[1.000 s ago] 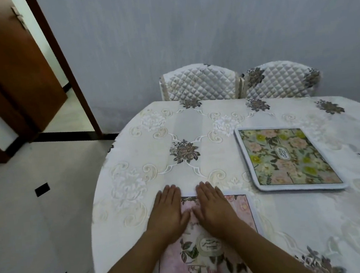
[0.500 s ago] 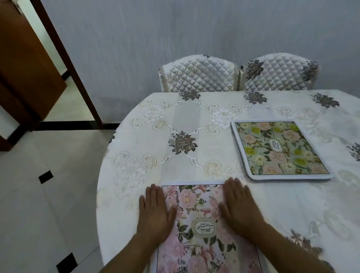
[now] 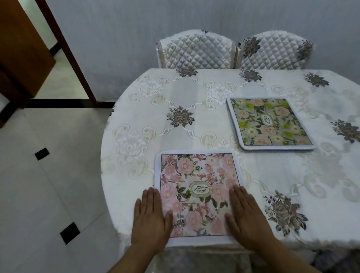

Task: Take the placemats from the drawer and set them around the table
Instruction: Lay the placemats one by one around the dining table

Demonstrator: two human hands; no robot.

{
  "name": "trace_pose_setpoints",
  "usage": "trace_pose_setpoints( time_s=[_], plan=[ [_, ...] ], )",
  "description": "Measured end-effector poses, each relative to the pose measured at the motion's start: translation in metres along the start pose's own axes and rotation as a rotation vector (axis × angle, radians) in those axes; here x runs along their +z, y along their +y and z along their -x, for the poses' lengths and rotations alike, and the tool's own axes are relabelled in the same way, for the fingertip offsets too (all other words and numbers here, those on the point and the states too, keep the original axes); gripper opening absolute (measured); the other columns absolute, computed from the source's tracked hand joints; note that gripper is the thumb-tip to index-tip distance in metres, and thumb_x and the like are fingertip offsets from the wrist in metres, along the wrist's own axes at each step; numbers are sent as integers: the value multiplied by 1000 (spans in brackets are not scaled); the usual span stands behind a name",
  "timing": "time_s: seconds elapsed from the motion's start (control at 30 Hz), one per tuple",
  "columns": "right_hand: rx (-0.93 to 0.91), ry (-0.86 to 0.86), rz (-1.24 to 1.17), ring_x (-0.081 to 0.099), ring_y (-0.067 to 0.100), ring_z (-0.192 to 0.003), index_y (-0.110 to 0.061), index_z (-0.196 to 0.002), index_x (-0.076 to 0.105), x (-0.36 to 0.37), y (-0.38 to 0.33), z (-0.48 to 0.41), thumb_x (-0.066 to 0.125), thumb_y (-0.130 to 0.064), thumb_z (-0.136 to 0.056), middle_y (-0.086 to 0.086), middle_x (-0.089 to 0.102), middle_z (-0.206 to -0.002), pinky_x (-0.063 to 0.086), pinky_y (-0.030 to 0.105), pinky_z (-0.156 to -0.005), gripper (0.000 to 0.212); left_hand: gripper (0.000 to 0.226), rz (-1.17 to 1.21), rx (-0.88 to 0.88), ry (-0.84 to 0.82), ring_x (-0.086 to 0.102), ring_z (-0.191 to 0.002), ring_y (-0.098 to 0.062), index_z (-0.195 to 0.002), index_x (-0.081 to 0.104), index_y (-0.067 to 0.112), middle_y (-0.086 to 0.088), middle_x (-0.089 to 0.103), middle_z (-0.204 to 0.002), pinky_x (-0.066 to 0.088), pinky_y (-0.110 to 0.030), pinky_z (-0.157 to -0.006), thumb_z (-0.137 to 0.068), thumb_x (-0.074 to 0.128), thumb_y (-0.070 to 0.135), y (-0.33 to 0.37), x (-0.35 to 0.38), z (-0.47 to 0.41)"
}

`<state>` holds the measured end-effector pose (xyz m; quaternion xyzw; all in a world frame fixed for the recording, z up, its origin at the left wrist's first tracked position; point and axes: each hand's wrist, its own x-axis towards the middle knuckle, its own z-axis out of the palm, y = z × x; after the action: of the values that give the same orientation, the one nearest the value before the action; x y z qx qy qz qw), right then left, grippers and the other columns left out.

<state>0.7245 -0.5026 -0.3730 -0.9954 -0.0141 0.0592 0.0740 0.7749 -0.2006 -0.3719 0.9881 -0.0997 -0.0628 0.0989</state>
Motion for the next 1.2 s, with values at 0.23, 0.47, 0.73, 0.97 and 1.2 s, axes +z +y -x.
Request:
trace_pose_setpoints(
  time_s=[0.23, 0.47, 0.73, 0.97, 1.2],
  plan=[
    [23, -55, -14, -20, 18, -149, -14, -155, -9, -7, -7, -2, 14, -55, -98, 6, -17, -162, -4, 36, -122, 74, 76, 20, -12, -8, -6, -150, -26, -154, 2, 7, -14, 2, -163, -6, -41, -120, -94, 8, 53, 4, -1, -3],
    [97, -233, -74, 47, 29, -123, -9, -137, 41, -69, -21, -24, 45, -35, -88, 11, 44, -143, 40, 38, -105, 55, 72, -51, -77, -178, 23, -142, -37, -147, 24, 4, -20, 28, -154, 22, -53, -114, -89, 33, 45, 30, -46, -6],
    [61, -182, -283, 44, 17, -77, -26, -76, 32, -95, 35, -8, 42, -32, -88, -5, 37, -79, 36, 34, -71, 16, 12, 227, 24, 30, 52, -69, -12, -83, 44, 29, 6, 53, -79, 40, -29, -58, -92, 45, 36, 130, -79, -24],
    [157, -44, -323, 44, 22, -71, -16, -75, 36, -131, 197, -58, 49, -21, -89, 1, 41, -75, 29, 34, -63, 20, 21, 319, -99, 134, 46, -61, -6, -70, 40, 29, 6, 48, -69, 35, -26, -51, -87, 53, 27, 248, -53, -106],
    [315, 130, -415, 54, 26, -76, -14, -83, 42, -141, 318, -141, 56, -23, -91, 6, 49, -83, 36, 31, -61, 19, 13, 450, -256, 164, 54, -75, -22, -86, 52, 13, -6, 57, -82, 39, -32, -61, -86, 64, 20, 317, -29, -218]
  ],
)
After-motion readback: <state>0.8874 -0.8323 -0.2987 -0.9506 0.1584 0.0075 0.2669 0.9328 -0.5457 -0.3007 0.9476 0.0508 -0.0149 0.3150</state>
